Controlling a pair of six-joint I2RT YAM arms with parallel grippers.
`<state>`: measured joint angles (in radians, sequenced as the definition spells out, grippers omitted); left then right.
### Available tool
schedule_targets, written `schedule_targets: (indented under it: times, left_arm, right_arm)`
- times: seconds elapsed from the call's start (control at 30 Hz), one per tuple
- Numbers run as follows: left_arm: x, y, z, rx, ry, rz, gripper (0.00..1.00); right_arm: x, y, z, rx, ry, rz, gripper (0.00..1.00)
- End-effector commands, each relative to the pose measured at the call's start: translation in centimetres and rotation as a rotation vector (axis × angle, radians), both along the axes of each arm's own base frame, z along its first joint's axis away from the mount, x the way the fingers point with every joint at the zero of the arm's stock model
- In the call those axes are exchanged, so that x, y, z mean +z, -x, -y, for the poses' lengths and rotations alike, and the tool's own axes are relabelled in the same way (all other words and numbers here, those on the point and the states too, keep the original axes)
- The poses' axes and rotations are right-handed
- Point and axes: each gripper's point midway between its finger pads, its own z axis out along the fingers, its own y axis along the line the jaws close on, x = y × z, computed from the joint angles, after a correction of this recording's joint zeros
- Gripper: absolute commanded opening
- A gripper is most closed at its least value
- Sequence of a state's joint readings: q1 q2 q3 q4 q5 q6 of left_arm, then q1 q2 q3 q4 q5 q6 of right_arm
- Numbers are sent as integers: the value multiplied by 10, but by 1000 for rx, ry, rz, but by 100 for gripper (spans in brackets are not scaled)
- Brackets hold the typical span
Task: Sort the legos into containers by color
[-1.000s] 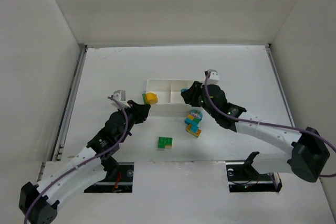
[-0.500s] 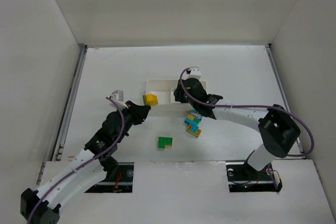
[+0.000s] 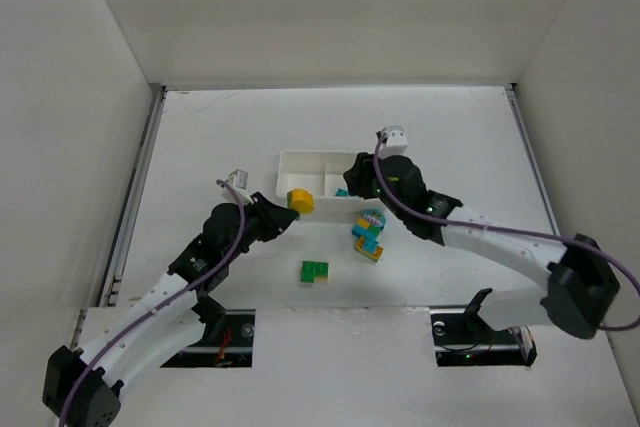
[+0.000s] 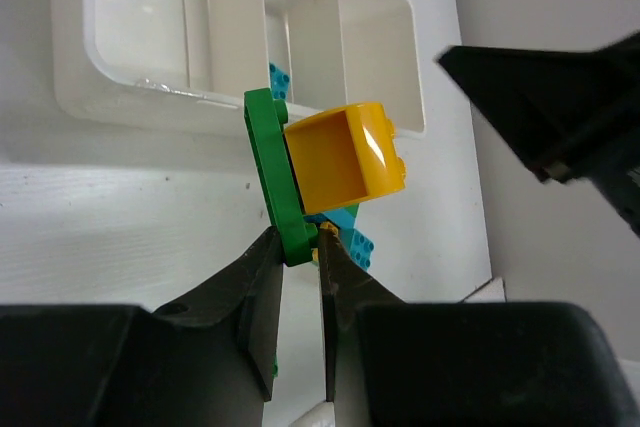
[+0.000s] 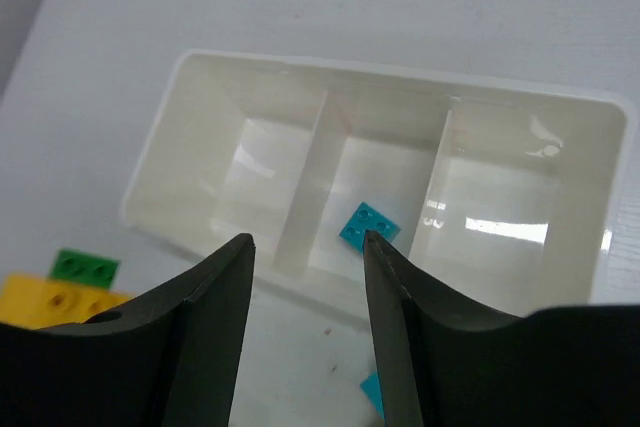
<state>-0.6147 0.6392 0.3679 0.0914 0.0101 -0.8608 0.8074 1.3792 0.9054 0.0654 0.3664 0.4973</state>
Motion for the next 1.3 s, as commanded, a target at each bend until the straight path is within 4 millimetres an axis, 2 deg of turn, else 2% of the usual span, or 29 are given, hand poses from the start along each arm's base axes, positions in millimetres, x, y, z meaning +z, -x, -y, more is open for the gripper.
schedule_targets:
  times: [0.0, 0.1, 0.2, 0.3, 0.47, 0.6, 0.8, 1.0, 1.13, 1.27]
  left_arm:
    - [32, 5, 18, -84, 113, -36, 9]
    - [28, 11, 24, -138, 126, -89, 9]
    - [25, 20, 32, -211, 149, -137, 9]
    - [30, 32, 43, -307, 173, -167, 9]
    - [37, 47, 54, -398, 192, -177, 10]
    - [44, 52, 56, -432, 215, -172, 11]
    - [45, 54, 58, -461, 231, -183, 11]
    - [51, 56, 64, -500, 242, -176, 11]
    - [51, 53, 62, -496, 244, -179, 11]
    - [41, 50, 60, -477, 235, -183, 10]
  right_arm:
    - [53, 39, -10, 192, -72, 173, 54]
    - [72, 88, -21, 388, -136, 255, 72]
    - [78, 117, -32, 520, -153, 296, 85]
    - [69, 121, -38, 559, -123, 276, 91]
    - [56, 136, -56, 691, -89, 229, 92]
    - [46, 130, -58, 673, -49, 211, 91]
    - [44, 133, -60, 683, -76, 209, 77]
    - [32, 136, -67, 714, -91, 157, 61]
    - [34, 134, -65, 701, -118, 159, 37]
    - [48, 123, -53, 645, -152, 187, 24]
